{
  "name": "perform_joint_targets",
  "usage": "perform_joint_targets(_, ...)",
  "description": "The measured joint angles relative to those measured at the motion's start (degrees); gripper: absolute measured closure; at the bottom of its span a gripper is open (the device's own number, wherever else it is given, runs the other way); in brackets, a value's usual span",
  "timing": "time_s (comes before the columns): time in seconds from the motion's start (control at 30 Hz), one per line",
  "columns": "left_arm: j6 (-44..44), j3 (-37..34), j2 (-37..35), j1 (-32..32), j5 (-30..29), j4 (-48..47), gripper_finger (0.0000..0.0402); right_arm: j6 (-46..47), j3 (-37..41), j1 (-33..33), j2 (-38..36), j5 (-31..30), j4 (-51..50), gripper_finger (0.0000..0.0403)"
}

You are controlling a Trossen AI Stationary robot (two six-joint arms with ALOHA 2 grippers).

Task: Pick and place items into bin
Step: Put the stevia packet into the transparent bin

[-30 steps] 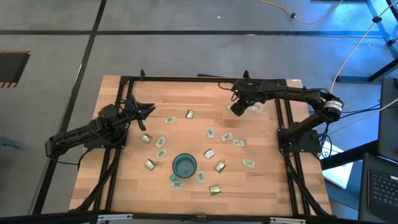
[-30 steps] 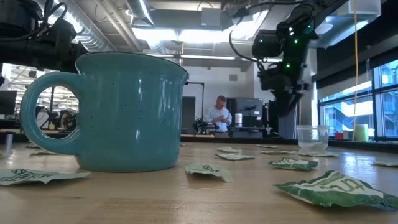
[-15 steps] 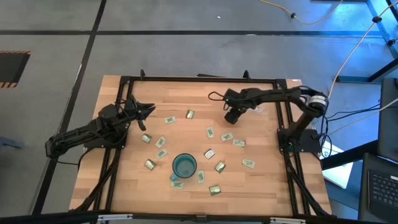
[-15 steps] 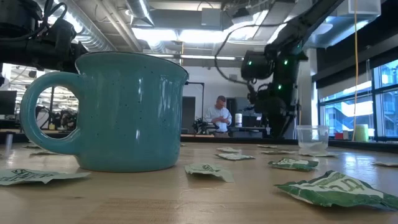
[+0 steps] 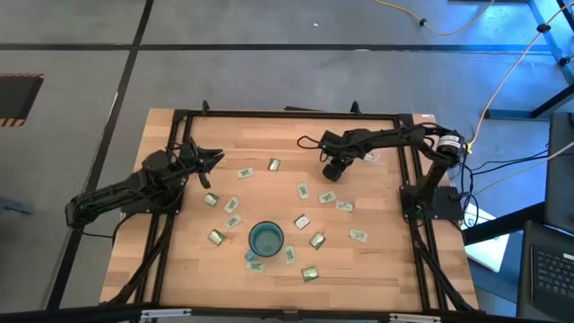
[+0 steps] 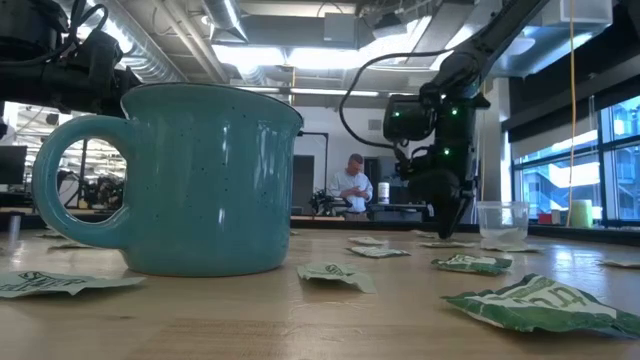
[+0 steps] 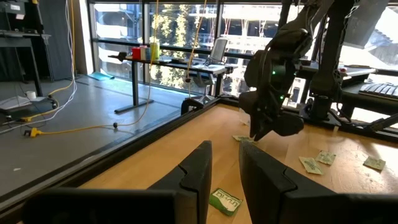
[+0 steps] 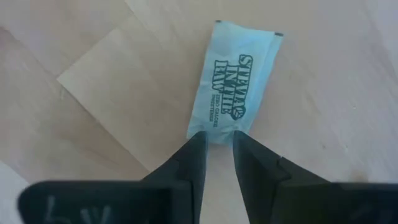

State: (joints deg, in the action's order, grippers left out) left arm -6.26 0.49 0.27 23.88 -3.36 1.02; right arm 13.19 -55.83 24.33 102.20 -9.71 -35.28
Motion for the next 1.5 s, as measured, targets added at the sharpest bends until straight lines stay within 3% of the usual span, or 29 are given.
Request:
perform_joint_targets(0.33, 0.0, 0.0, 0.0, 0.02, 0.0, -0.02, 0.0327, 0.02, 0.04, 0.12, 0.12, 0.1, 0.61, 0.0397)
perform_joint_targets(0.63, -0.01, 0.0, 0.0, 0.01, 0.0, -0.01, 0.0327, 0.01, 0.44, -0.27, -2.23, -0.56, -3.11, 0.04)
perform_joint_targets(0.77, 0.0, 0.0, 0.0, 0.0, 0.0, -0.02, 0.0327, 0.33, 0.18, -0.53, -7.95, -0.6, -6.1, 0.0401)
perform_joint_targets(1.1, -0.01, 0.0, 0.0, 0.0, -0.04, -0.02, 0.0327, 7.81, -0.39, 1.87, -22.25, -4.33, -24.62, 0.0402)
perform_joint_targets(1.27, 0.0, 0.0, 0.0, 0.02, -0.04, 0.0, 0.0327, 9.05, -0.39, 4.84, -22.92, -4.4, -27.12, 0.0402)
perform_joint_targets(1.5, 0.0, 0.0, 0.0, 0.0, -0.02, -0.02, 0.0327, 7.61, -0.44, 9.05, -17.99, -4.38, -26.28, 0.0402)
